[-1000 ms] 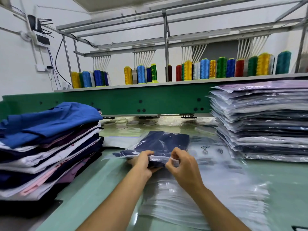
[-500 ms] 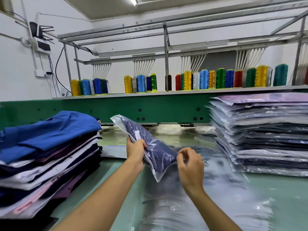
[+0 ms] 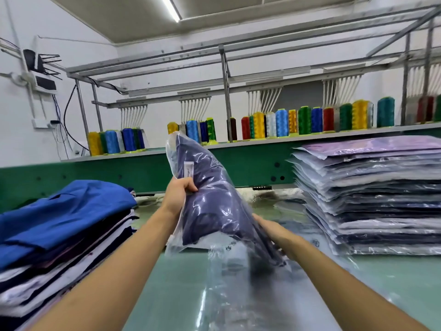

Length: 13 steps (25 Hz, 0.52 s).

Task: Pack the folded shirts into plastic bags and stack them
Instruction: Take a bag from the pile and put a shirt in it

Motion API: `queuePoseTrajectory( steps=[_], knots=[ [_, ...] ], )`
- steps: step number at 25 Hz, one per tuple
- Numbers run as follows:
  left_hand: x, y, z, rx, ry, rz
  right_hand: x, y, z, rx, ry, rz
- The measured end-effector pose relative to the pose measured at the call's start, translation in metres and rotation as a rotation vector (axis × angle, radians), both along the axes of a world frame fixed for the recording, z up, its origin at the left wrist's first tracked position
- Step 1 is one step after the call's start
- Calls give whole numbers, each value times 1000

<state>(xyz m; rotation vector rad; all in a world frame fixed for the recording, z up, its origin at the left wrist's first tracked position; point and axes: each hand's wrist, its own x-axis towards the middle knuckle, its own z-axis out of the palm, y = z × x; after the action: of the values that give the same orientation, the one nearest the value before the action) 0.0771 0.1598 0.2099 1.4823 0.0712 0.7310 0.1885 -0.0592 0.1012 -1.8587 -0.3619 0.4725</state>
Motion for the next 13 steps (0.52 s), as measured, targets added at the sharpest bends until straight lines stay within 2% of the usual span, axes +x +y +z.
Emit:
queuePoseTrajectory(
  steps=[3, 7, 10, 13],
  knots=[
    [0, 7, 10, 63, -49, -19, 2, 4, -5, 112, 18, -46],
    [-4, 24, 19, 22, -78, 26, 7, 3, 18, 334, -154, -260],
    [-6, 46, 25, -38, -69, 82, 13, -12, 68, 342, -316, -284],
    [-3, 48, 36, -23, -40, 130, 26, -32, 119, 262, -541, -381]
  ],
)
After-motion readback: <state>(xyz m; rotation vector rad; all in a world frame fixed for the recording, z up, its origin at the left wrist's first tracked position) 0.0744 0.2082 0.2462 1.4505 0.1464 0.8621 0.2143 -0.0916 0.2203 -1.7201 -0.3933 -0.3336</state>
